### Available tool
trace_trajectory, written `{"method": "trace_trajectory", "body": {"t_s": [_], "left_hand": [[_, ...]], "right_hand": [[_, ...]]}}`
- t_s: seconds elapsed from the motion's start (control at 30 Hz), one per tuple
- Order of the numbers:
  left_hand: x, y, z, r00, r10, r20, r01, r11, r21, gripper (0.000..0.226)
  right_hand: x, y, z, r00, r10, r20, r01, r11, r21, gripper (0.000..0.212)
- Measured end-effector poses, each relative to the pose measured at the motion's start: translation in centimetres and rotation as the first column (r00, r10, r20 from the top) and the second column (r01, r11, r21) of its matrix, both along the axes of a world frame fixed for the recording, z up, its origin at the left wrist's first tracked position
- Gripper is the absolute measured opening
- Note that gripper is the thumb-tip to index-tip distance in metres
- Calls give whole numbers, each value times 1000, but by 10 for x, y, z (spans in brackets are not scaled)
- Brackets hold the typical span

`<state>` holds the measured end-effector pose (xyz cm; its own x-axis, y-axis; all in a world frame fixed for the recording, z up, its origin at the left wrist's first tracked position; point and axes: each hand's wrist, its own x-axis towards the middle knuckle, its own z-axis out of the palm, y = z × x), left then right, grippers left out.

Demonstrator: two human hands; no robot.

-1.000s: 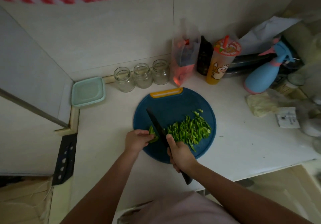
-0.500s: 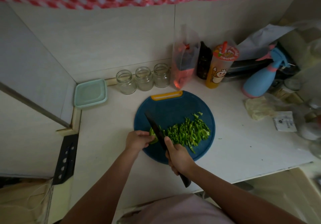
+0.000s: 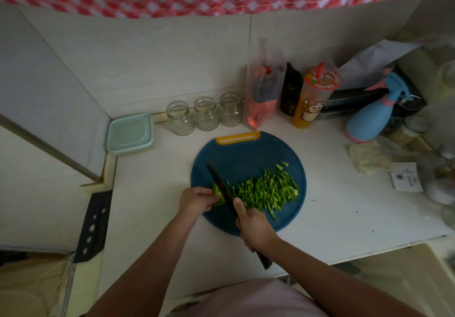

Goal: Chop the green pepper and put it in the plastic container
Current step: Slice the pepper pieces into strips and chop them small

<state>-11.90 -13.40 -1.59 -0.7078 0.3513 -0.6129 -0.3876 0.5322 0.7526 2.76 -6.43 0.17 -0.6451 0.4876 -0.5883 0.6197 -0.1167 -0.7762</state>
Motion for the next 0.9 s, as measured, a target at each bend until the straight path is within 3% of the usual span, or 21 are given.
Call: {"method": "trace_trajectory", "body": {"t_s": [0.47, 0.63, 0.9], "left_hand": [[-3, 0, 1, 1000, -11, 10, 11, 1000, -16, 21], [-6, 1, 0, 1000, -21, 16, 21, 999, -44, 21], [-10, 4, -5, 1000, -19, 19, 20, 997, -80, 19]], "right_hand": [[-6, -2, -6, 997, 9, 74, -11, 1000, 26, 60], [-11, -2, -4, 992, 60, 109, -59, 998, -10, 47], [-15, -9, -12, 977, 182, 113, -209, 923, 322, 56]]}}
